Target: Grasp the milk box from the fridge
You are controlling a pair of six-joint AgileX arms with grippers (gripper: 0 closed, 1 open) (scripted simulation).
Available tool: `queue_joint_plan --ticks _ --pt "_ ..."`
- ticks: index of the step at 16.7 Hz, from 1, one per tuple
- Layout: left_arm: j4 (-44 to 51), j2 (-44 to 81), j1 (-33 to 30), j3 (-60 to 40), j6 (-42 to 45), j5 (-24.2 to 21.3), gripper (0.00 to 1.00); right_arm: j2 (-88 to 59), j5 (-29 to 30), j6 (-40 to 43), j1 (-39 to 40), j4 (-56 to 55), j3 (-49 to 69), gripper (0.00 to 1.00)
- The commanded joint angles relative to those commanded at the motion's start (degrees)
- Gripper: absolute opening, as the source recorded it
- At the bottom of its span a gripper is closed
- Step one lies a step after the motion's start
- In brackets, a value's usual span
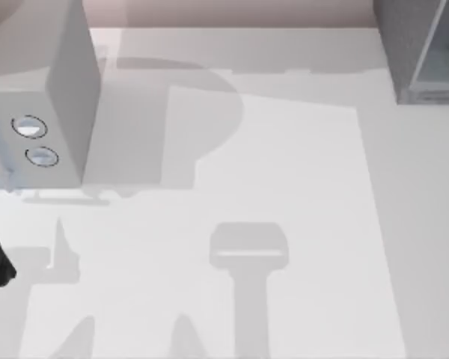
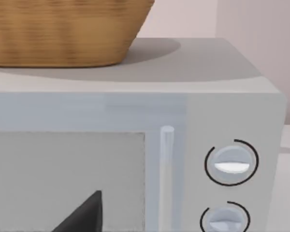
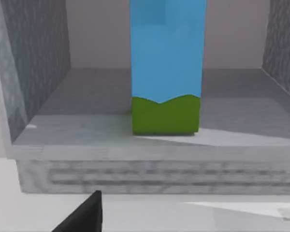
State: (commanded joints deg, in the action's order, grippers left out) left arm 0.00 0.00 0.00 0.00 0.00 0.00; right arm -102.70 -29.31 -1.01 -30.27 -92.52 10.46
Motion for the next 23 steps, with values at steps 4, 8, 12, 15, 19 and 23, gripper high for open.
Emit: queue_joint_plan --ticks 4,8,12,15,19,23 --pt "0.00 0.00 0.00 0.00 0.00 0.00 1.00 -3.77 2.60 0.37 2.36 3.16 6.45 1.00" --pt "0.00 0.00 0.00 0.00 0.00 0.00 1.00 -11.03 7.92 0.58 7.32 11.00 21.92 1.00" --pt "0.00 0.00 0.00 0.00 0.00 0.00 1.00 -17.99 13.98 0.53 13.07 20.57 39.02 1.00" --pt "0.00 0.00 0.00 0.00 0.00 0.00 1.00 -20.90 17.38 0.54 16.39 25.82 46.44 1.00" --pt "0.00 0.00 0.00 0.00 0.00 0.00 1.00 -21.58 18.45 0.57 17.42 27.39 48.43 1.00" --pt "0.00 0.00 0.00 0.00 0.00 0.00 1.00 -22.02 18.37 0.57 17.28 27.75 49.18 1.00"
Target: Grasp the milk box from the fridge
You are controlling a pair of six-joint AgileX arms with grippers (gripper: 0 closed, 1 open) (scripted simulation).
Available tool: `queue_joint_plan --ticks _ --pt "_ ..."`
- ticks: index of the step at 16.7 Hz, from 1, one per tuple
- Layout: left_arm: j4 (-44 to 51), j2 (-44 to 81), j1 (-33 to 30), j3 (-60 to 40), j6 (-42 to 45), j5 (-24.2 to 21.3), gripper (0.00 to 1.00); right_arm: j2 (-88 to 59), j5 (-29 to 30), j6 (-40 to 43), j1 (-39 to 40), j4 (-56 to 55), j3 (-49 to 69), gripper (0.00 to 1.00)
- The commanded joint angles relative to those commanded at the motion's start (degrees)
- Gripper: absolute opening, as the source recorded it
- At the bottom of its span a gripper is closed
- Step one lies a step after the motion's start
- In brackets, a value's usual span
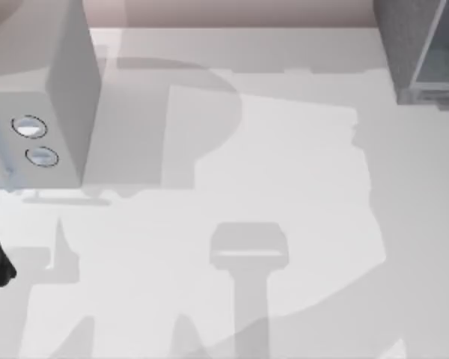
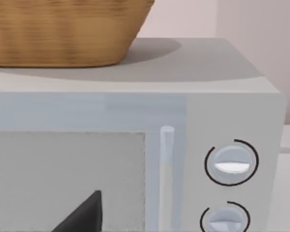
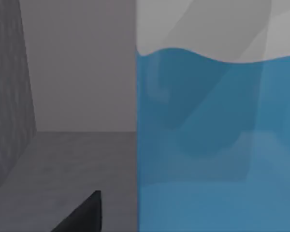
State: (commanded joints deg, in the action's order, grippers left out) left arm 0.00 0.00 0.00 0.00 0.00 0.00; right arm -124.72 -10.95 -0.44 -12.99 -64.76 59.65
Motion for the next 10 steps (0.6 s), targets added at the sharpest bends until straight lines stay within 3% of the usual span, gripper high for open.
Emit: queue_joint_plan --ticks 10 --pt "0.00 0.00 0.00 0.00 0.00 0.00 1.00 -8.37 1.63 0.08 1.57 8.03 16.43 1.00"
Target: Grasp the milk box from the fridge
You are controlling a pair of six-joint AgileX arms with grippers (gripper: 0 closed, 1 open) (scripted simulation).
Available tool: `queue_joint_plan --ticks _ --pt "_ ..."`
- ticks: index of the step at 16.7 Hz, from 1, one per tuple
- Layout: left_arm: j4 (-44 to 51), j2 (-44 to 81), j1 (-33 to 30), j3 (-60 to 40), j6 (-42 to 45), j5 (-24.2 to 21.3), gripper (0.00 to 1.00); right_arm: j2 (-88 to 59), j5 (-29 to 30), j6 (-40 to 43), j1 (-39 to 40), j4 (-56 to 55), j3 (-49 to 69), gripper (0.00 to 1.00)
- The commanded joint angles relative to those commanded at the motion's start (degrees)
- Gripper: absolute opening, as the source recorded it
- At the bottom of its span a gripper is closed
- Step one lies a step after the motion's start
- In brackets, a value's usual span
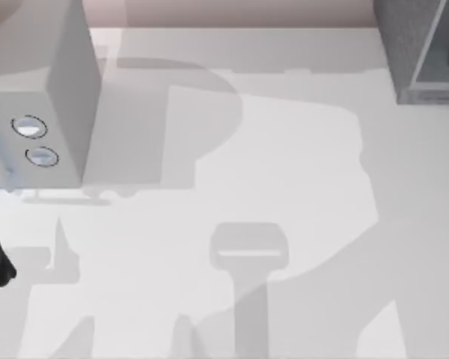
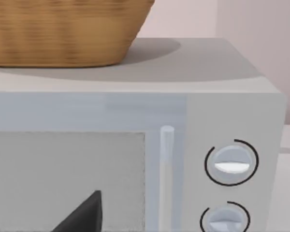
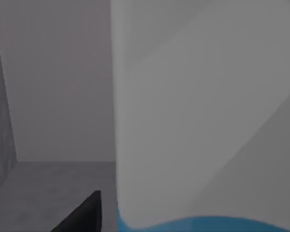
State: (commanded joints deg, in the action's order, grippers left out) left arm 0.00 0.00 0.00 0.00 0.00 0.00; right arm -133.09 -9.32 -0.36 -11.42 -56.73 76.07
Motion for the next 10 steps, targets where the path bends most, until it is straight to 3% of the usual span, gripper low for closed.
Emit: queue_joint_plan --ticks 2,10 --pt "0.00 0.00 0.00 0.00 0.00 0.00 1.00 0.00 0.00 0.00 0.00 0.00 0.00 1.00" --pt "0.00 0.00 0.00 0.00 0.00 0.00 1.00 0.00 0.00 0.00 0.00 0.00 0.00 0.40"
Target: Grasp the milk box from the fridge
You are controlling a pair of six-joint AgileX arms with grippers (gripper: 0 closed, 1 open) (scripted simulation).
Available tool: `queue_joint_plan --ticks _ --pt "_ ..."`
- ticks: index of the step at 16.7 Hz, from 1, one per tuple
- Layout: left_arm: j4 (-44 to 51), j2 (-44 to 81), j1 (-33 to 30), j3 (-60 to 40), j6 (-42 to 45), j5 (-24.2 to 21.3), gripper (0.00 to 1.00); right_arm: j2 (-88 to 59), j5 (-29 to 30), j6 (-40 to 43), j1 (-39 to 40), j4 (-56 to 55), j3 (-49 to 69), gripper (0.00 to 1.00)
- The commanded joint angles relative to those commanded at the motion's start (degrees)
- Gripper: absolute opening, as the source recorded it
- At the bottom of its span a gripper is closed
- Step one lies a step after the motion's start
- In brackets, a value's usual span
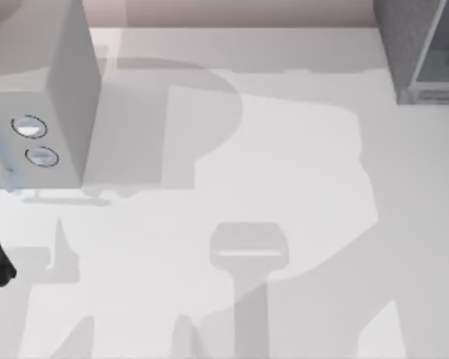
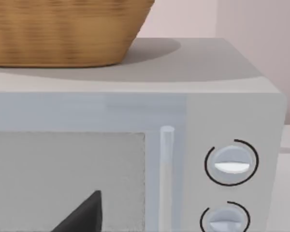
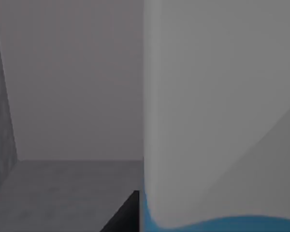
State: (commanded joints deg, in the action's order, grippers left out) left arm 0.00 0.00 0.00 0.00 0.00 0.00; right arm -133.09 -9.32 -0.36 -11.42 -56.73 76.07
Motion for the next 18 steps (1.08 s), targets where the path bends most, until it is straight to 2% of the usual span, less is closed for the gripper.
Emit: queue_joint_plan --ticks 5,15,18 --pt "0.00 0.00 0.00 0.00 0.00 0.00 1.00 0.00 0.00 0.00 0.00 0.00 0.00 0.02" --pt "0.00 0.00 0.00 0.00 0.00 0.00 1.00 0.28 -0.01 -0.09 -0.19 0.19 -0.04 0.00" --pt "0.00 0.00 0.00 0.00 0.00 0.00 1.00 2.60 -0.03 -0.12 -0.18 3.32 0.47 0.00"
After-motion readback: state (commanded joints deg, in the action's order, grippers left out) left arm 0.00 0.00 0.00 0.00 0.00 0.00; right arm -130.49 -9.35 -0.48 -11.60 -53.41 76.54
